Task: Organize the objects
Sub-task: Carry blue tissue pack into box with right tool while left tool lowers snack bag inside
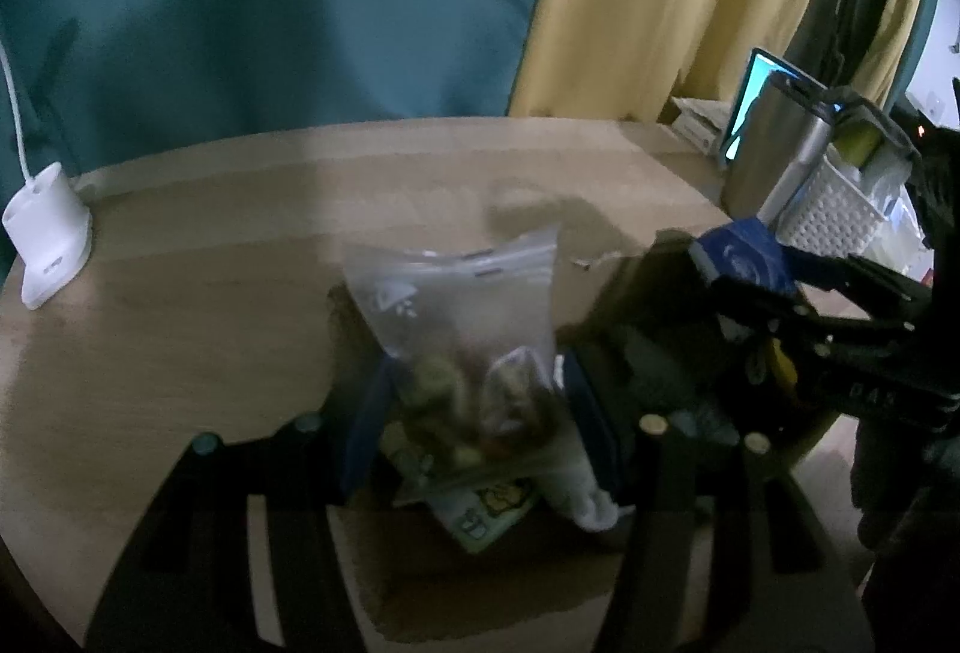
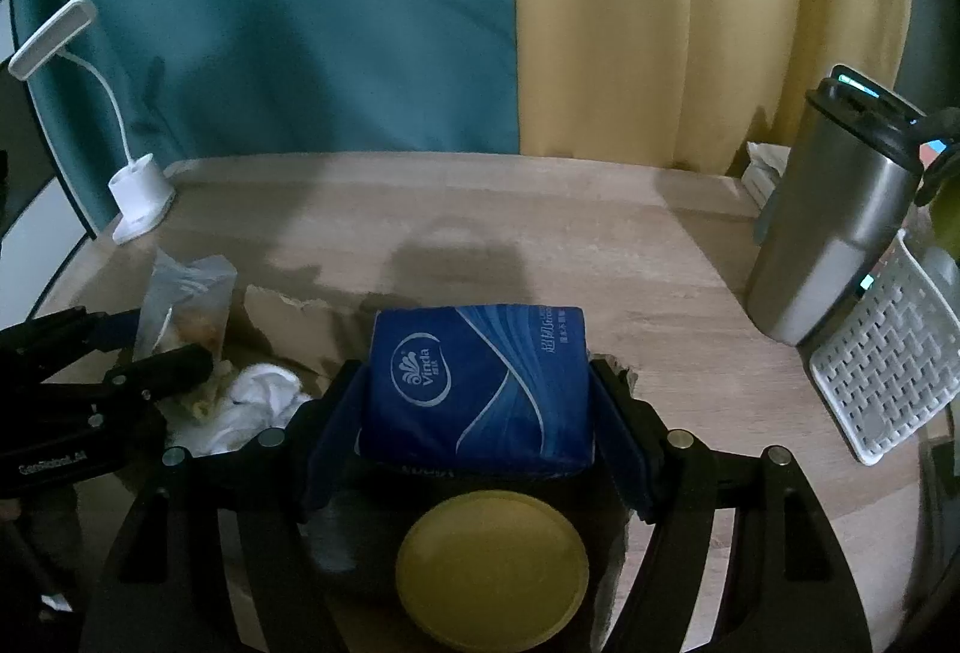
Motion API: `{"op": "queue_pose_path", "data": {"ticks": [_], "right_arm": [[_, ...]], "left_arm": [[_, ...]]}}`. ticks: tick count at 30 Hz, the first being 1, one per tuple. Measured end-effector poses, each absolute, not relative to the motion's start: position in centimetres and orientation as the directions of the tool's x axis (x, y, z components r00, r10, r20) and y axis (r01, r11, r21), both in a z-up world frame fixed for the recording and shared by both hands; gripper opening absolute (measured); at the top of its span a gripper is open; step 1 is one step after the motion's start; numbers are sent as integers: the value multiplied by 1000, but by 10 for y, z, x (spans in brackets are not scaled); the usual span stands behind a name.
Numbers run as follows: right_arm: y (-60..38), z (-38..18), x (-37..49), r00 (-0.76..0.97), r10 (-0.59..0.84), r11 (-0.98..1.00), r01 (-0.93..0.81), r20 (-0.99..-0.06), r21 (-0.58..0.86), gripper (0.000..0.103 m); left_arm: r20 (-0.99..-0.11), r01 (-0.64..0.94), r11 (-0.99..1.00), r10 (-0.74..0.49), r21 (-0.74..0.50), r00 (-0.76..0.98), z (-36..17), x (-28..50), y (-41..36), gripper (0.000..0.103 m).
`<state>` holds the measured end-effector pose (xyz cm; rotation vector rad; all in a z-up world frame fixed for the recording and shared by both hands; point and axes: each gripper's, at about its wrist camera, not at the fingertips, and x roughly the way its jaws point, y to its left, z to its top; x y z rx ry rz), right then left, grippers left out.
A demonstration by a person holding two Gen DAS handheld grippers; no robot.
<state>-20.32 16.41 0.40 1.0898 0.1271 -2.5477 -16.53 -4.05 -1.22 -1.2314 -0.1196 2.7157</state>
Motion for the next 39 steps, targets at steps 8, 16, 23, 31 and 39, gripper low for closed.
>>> {"op": "queue_pose_path", "data": {"ticks": [8,16,23,31,39], "right_arm": [[168,-3,-195,-617,-288,-932,355,-732,67,76],[169,-6,-188,-627,-266,-937,347,-732,43,76],[174,-4,-185,-619,-296,-931,357,-727,74,84],[174,4,-173,-639,-290,-931,362,-712,54,85],[176,13,-157,-655,-289,-930,365,-698,42,85]], "left_arm": [[-751,-116,-985,171,-125,-638,-16,-166,-36,59],[-762,-113,-987,158,-111,-628,-16,-164,-34,61],[-751,-120,-983,182,-136,-635,-12,-158,-37,69],[-730,-103,-985,169,-135,-662,-2,-146,-39,76],[-715,-98,-986,166,-136,-679,6,-132,-41,76]]}}
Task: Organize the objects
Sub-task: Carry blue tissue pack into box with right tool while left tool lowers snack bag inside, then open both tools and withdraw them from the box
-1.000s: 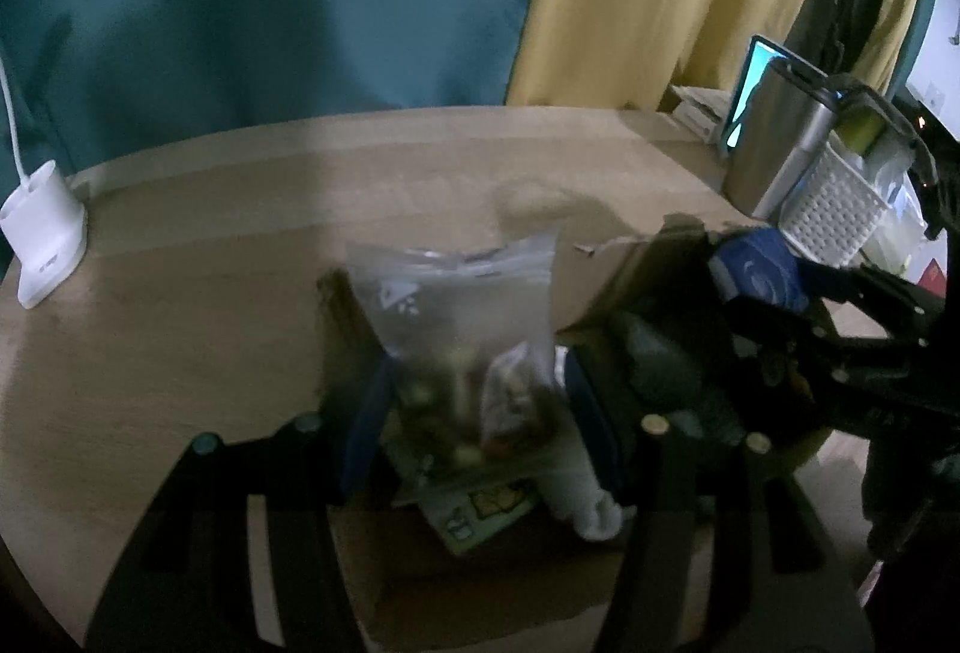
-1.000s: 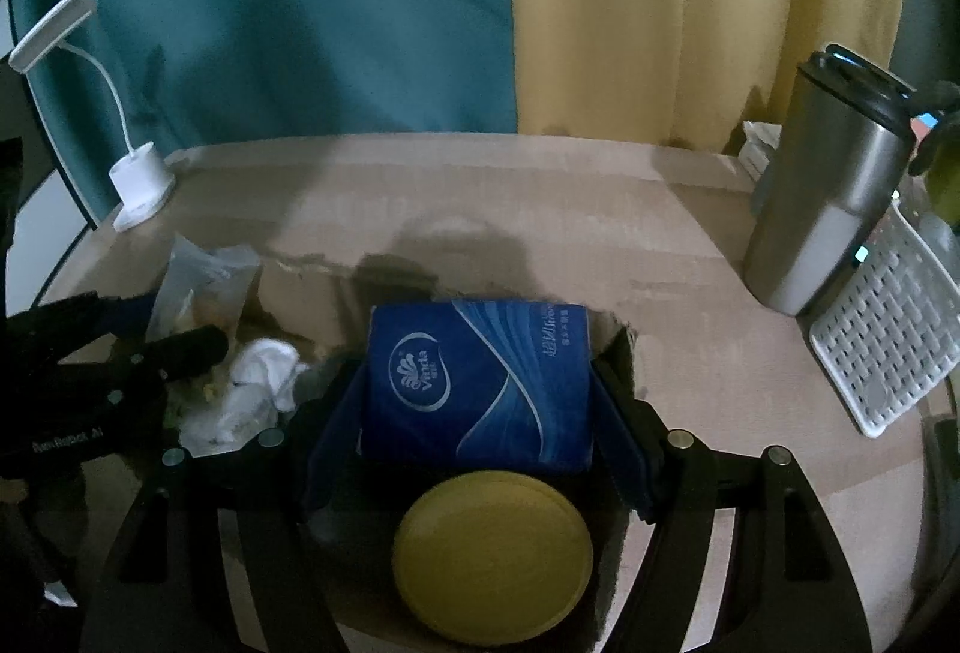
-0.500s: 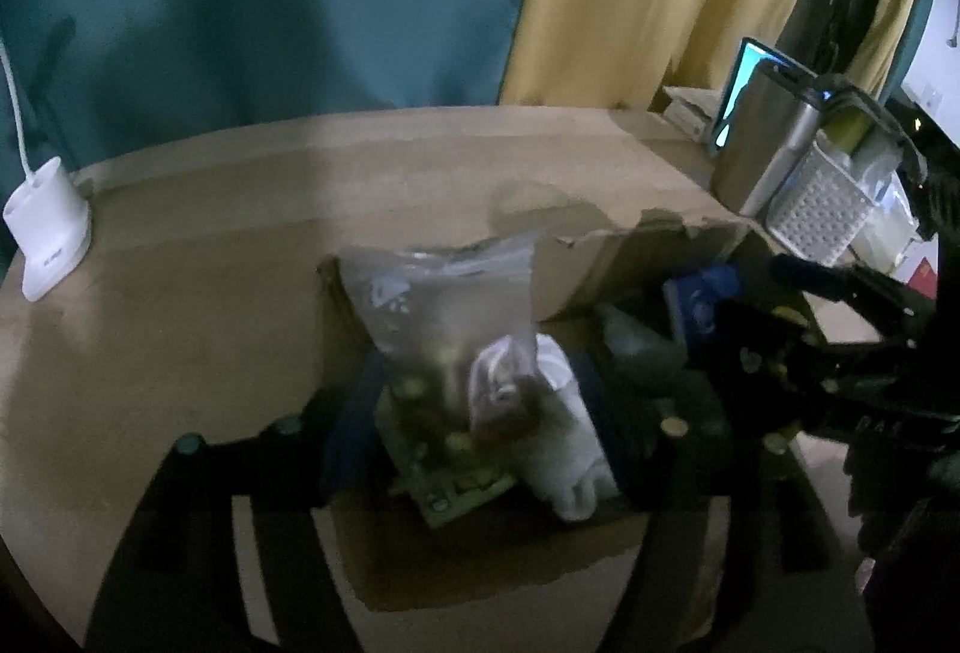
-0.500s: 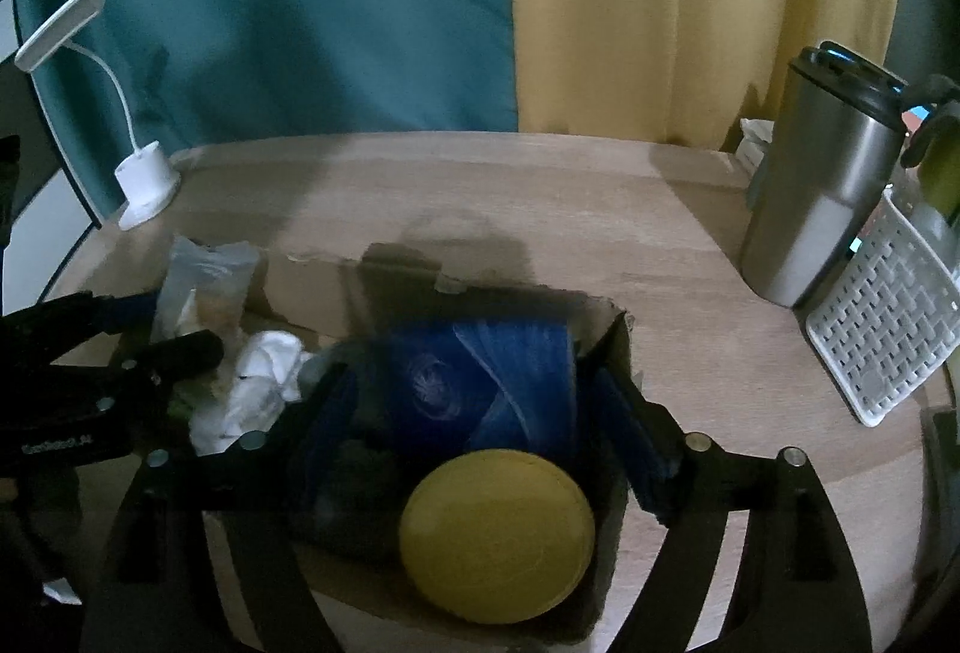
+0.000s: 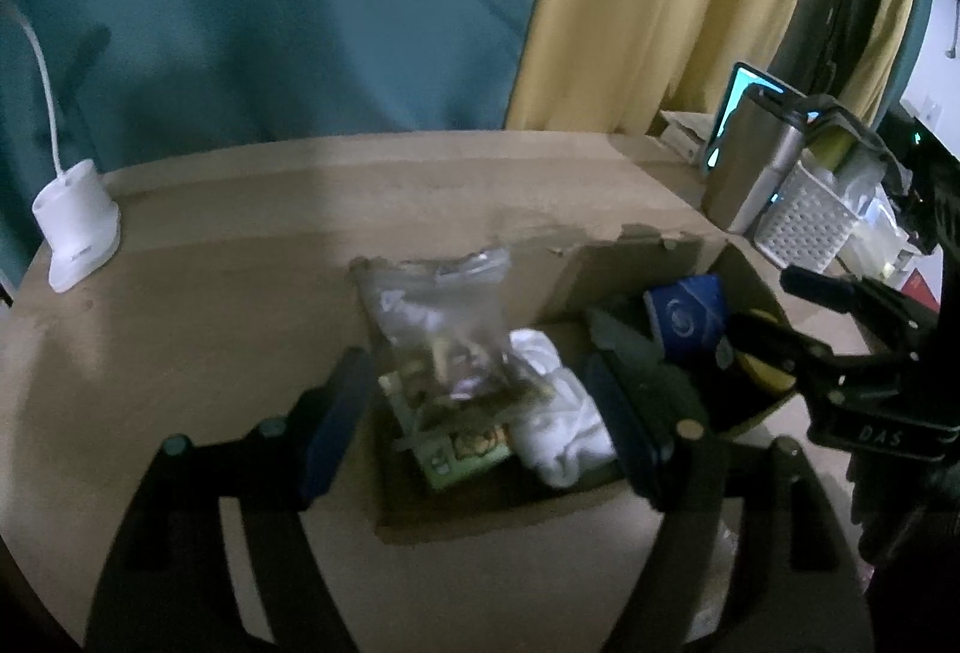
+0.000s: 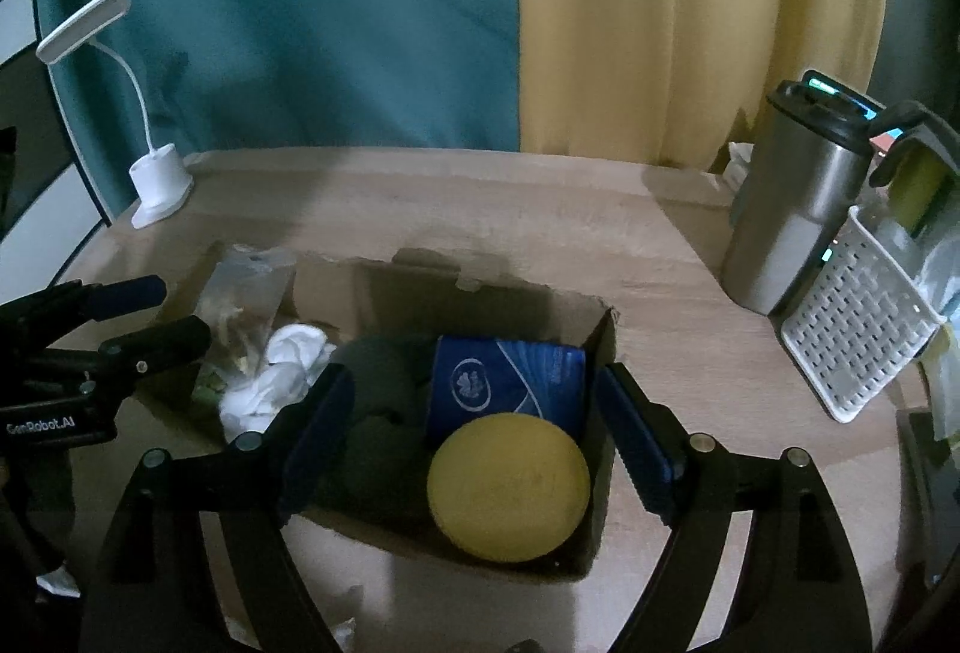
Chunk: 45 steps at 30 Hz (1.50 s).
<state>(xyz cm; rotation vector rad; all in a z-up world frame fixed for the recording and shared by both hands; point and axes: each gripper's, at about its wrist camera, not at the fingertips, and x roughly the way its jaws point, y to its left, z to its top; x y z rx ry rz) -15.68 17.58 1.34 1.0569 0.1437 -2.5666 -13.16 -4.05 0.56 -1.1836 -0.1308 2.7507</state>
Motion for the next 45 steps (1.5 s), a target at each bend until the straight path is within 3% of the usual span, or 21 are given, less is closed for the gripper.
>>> {"op": "queue_pose_path", "data": {"ticks": [45], "right_arm": [[180,22,-80,-670,-297,-924,382,-681,27,85]], "left_arm": [[-690,-73,-985,163,-158,-706,11,-49,-39,77]]}}
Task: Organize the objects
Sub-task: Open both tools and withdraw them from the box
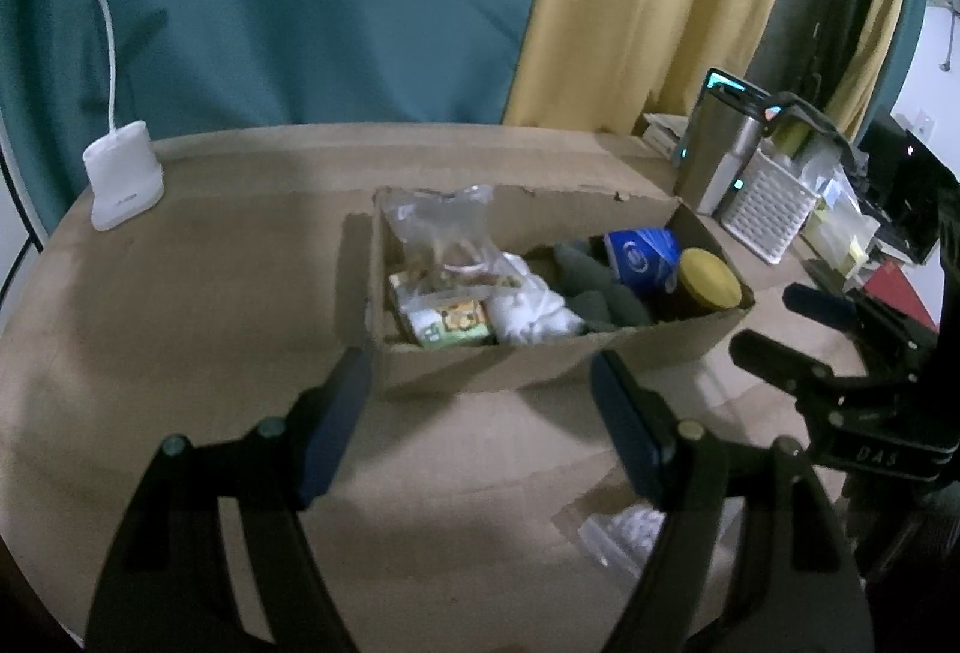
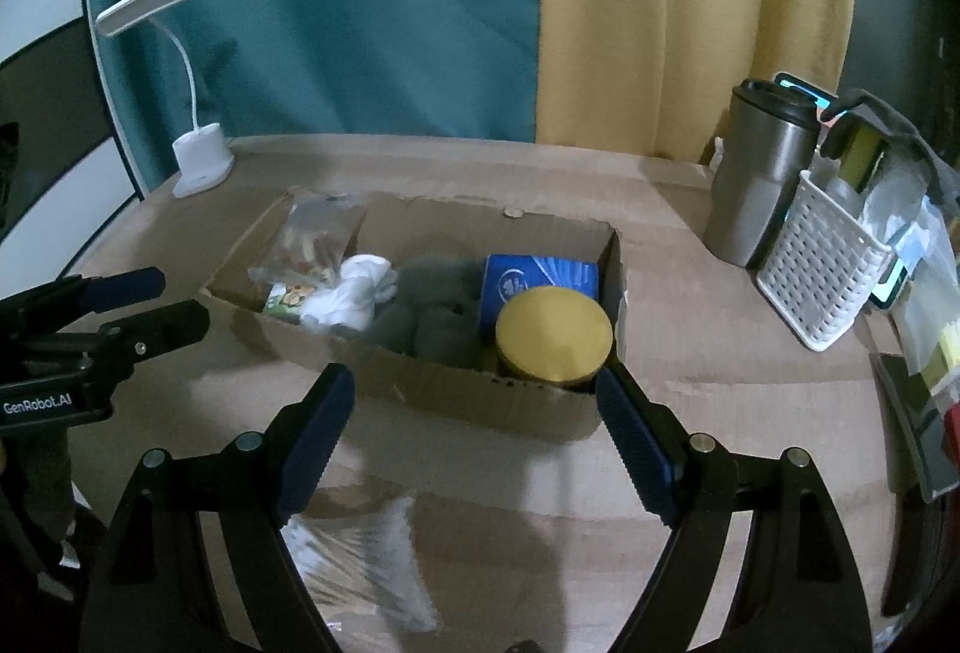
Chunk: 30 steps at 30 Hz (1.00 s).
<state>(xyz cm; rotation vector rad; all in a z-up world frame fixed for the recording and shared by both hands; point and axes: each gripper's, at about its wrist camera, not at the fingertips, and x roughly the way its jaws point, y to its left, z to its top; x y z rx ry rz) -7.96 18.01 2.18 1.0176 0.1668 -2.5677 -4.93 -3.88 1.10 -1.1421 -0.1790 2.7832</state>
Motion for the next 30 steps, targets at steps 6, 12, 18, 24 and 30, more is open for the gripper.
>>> {"op": "queue_pose_path", "data": {"ticks": [6,12,18,24,30], "right_arm": [[181,20,-62,-670,-299,-922,386,-679,25,85],[181,15,-52,-660,-297,-921,389,-690,24,85],[180,13,-43,-658,-309,-919,392,-686,38,85],[174,8,-34,-646,-323,-909,414,-692,38,85],[168,-1,-26,-625,-327,-903,429,-709,38,85]], "left_arm": [[-686,-73,-984,168,-165,-708,12,-38,-39,77],[-698,-68,-983,170,-172,-696,4,-27,-38,77],[-704,-61,-985,160,-164,-692,1,-18,-40,77],[-704,-47,-985,153,-168,-694,-2,-8,-42,77],[-716,-47,-983,161,-176,-679,-13,-4,-43,77]]}}
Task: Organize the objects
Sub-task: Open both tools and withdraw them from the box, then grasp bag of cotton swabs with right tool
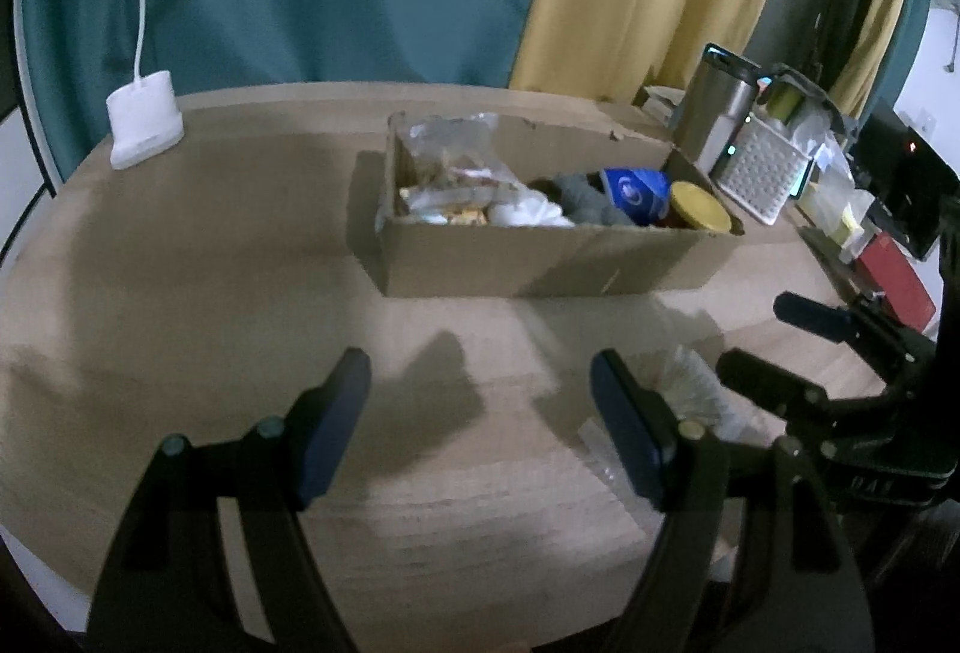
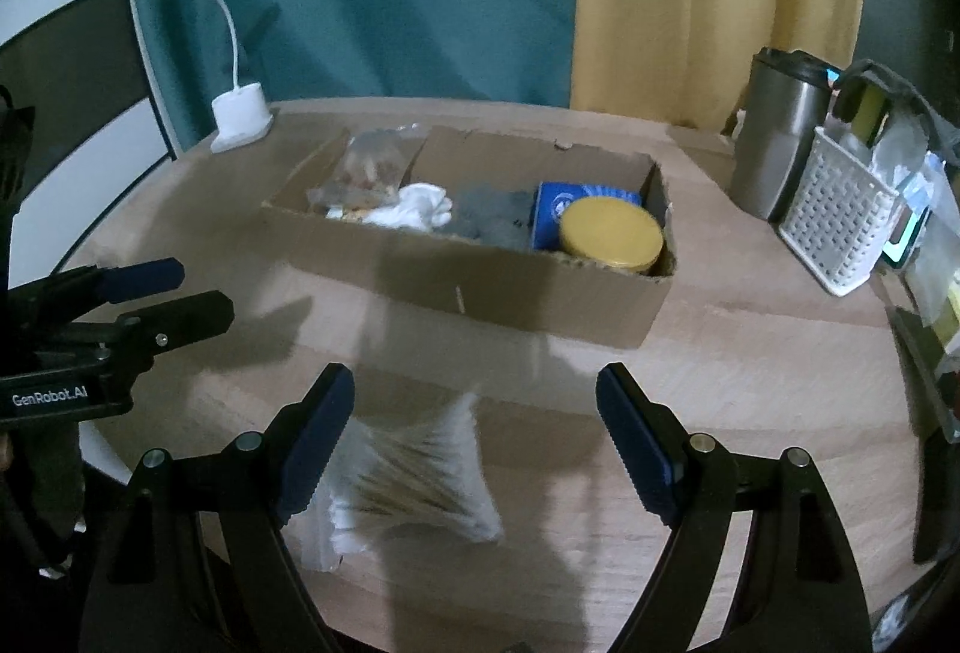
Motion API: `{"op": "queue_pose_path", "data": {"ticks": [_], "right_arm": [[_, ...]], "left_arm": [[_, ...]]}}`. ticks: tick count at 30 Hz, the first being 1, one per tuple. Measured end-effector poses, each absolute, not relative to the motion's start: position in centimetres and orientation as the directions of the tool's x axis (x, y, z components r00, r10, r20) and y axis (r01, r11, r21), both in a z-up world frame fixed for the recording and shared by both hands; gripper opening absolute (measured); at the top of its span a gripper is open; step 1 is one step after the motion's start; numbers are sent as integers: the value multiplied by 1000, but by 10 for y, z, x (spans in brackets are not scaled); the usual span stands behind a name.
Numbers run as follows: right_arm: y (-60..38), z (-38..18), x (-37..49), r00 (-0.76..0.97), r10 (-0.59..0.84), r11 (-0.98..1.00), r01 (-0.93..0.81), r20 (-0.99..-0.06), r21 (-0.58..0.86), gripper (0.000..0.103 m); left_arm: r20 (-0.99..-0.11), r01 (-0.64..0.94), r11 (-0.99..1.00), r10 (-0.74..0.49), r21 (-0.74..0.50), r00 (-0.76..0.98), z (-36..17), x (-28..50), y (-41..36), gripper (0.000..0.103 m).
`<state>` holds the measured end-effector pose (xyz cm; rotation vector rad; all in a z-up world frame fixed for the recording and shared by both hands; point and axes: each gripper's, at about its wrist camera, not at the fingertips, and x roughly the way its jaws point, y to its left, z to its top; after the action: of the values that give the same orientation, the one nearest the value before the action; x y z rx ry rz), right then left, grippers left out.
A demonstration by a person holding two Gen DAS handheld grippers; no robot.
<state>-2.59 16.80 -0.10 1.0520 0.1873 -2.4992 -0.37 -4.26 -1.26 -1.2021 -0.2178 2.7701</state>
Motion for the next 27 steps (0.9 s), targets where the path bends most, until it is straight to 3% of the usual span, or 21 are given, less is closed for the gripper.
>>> {"op": "queue_pose_path", "data": {"ticks": [27], "right_arm": [[140,-55,-29,-475,-360,-860,504,-803,87,85]], "left_arm": [[-754,-22,-983,152,-180,-638,-42,-10,-53,77]]}}
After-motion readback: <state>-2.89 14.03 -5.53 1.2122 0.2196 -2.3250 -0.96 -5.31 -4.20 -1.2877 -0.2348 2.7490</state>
